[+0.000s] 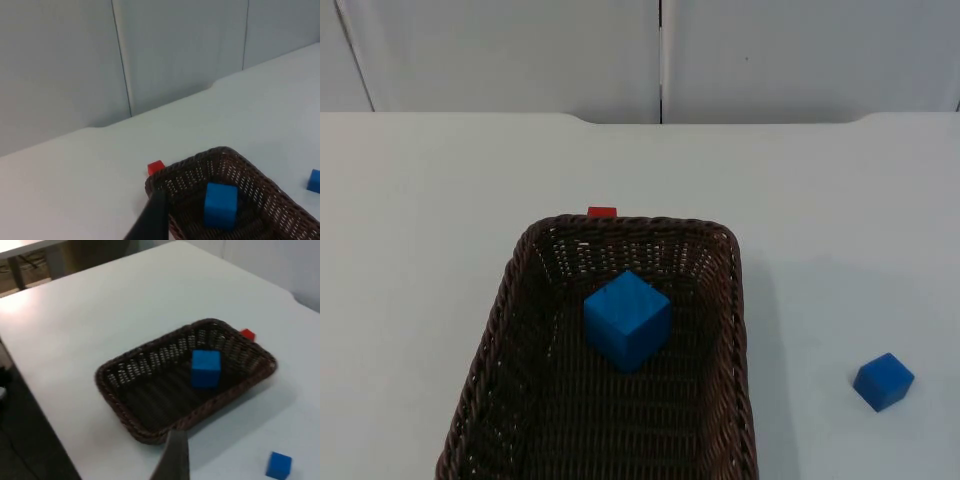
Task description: Pick up the basket with the left hand and place the largest block into the basket with the right hand.
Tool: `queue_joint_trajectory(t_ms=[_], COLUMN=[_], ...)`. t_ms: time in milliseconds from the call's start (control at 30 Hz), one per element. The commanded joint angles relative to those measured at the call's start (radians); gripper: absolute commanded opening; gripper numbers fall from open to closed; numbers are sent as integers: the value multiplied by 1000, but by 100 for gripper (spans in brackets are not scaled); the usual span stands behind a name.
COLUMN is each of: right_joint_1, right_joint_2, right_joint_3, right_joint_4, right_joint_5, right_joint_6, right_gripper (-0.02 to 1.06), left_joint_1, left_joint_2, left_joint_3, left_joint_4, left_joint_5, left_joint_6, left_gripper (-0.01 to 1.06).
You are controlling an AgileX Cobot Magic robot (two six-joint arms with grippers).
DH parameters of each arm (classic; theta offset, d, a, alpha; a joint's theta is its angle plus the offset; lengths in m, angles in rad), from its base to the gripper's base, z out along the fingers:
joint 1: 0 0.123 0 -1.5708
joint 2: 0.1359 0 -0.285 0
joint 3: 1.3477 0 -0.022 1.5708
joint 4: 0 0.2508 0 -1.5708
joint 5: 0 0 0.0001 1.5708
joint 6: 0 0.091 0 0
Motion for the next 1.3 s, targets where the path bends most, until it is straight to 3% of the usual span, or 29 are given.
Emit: queue_joint_trajectory(t_ms=[0, 167, 367, 633, 867, 1267], right_joint_1=[1, 1, 1, 1, 1, 1], right_joint_2=[-33, -118, -185, -190, -190, -190], right_joint_3=[1, 1, 1, 6, 134, 137], right_joint_4=[-42, -50, -77, -123, -113, -94], right_joint_5=[24, 70, 133, 179, 133, 121], right_joint_6=[40, 40, 58, 134, 102, 92], right_gripper=[70, 70, 70, 70, 70, 70], left_joint_1=[3, 3, 3, 3, 3, 3], left_joint_2=[-26, -78, -89, -89, -89, -89], left_joint_3=[15, 53, 53, 53, 46, 70], left_joint_4=[12, 60, 159, 156, 135, 141], left_joint_5=[17, 78, 99, 104, 157, 246], left_joint_6=[-24, -79, -165, -173, -173, -159], left_gripper=[88, 88, 88, 88, 88, 88])
